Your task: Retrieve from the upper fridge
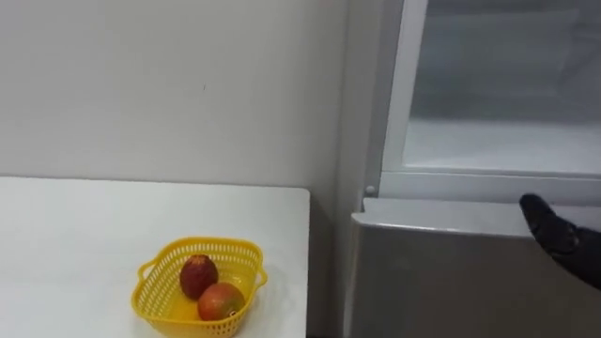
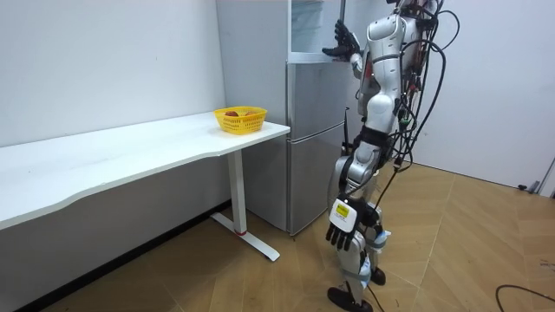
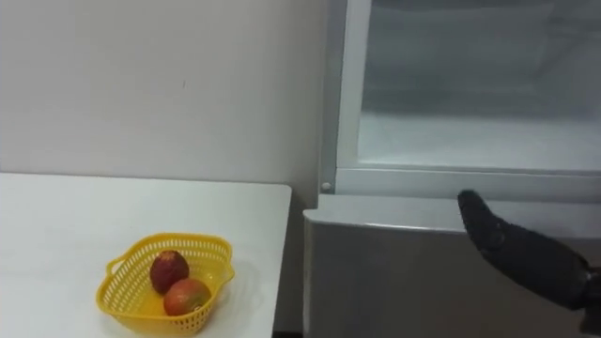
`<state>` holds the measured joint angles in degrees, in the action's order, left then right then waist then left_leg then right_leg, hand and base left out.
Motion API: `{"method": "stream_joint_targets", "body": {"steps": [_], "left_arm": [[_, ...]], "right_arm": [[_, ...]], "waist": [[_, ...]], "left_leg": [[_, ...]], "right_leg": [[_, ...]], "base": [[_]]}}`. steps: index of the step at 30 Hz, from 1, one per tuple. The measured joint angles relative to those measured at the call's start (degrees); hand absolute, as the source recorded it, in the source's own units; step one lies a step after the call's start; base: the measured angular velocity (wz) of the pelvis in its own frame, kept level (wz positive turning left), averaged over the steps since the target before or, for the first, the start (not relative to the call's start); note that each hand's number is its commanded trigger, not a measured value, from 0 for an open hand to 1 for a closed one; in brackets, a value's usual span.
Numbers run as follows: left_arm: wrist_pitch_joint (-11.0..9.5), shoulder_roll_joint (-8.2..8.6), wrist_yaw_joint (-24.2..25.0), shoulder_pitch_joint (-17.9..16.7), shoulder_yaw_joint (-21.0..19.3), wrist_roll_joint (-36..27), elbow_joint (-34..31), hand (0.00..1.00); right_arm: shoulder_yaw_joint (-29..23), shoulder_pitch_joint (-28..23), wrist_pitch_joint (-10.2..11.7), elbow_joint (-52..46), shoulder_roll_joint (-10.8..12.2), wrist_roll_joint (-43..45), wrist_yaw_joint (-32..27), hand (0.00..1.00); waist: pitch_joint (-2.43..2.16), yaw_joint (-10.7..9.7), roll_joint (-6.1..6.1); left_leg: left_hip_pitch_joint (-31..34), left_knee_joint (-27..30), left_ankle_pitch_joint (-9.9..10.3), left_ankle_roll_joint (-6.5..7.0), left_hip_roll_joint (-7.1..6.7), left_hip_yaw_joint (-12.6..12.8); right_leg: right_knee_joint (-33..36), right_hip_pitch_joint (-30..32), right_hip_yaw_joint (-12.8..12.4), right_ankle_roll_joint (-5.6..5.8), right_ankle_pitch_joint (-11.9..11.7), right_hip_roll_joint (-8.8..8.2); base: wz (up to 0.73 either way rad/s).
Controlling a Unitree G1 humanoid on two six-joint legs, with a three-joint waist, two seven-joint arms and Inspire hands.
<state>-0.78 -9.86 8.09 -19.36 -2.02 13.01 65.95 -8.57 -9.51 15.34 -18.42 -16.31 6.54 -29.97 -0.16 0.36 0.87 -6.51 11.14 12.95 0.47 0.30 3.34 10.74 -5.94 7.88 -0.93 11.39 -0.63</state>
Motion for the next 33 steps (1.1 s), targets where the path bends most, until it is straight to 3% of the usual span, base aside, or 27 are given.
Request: {"method": "stream_joint_targets", "body": {"steps": [5, 12, 17, 23, 30, 33], "left_arm": [[0.1, 0.00, 0.4, 0.4, 0.1, 0.0, 0.2, 0.00], [0.3, 0.00, 1.6, 0.9, 0.0, 0.0, 0.4, 0.00], [0.9, 0.01, 1.6, 0.8, 0.0, 0.1, 0.0, 0.00], [0.8, -0.04, 1.5, 0.5, 0.1, -0.1, -2.1, 0.00], [0.9, -0.20, 1.4, -0.5, 0.1, -3.9, -1.9, 0.00], [0.8, -0.19, 0.2, -0.6, 0.1, -4.7, -1.8, 0.00]], "right_arm": [[0.0, -1.0, -0.5, 1.5, 0.3, 0.6, 1.3, 0.00], [0.0, -2.6, -0.5, 2.0, 0.5, 0.5, 2.3, 0.00], [0.0, -5.3, -0.5, 4.5, 2.2, -0.5, 2.1, 0.00], [0.1, -8.2, -1.0, 10.4, 3.1, -5.6, 0.3, 0.00], [0.1, -9.1, -1.2, 16.5, 3.1, -13.1, -3.2, 0.00], [0.2, -9.4, -1.0, 20.2, 3.1, -17.6, -5.5, 0.00]], "waist": [[0.26, -0.3, -0.58], [-0.10, -0.6, -0.78], [-0.24, -0.5, -0.59], [-0.17, -0.6, -0.73], [-0.16, -2.2, -0.89], [-0.37, -2.8, -0.67]], "left_leg": [[-0.1, -0.3, 0.0, 0.01, 0.02, 0.8], [0.0, -0.2, 0.0, 0.02, 0.01, 1.4], [-0.1, -0.2, 0.0, 0.02, 0.04, 2.2], [-0.1, -0.3, 0.0, 0.02, 0.07, 2.8], [0.6, -0.4, 0.0, 0.06, 0.22, 3.2], [0.7, -0.3, 0.0, 0.06, 0.18, 3.1]], "right_leg": [[0.2, 0.5, -0.7, 0.02, 0.0, 0.04], [0.8, 1.0, -1.5, 0.08, 0.2, 0.02], [0.9, 1.1, -1.8, 0.11, 0.2, -0.01], [1.1, 1.3, -2.1, 0.15, 0.3, 0.01], [1.1, 2.1, -3.0, 0.18, 0.3, 0.23], [1.0, 1.9, -3.0, 0.18, 0.3, 0.23]], "base": [[-0.09], [-0.05], [-0.04], [-0.01], [-0.01], [0.01]]}}
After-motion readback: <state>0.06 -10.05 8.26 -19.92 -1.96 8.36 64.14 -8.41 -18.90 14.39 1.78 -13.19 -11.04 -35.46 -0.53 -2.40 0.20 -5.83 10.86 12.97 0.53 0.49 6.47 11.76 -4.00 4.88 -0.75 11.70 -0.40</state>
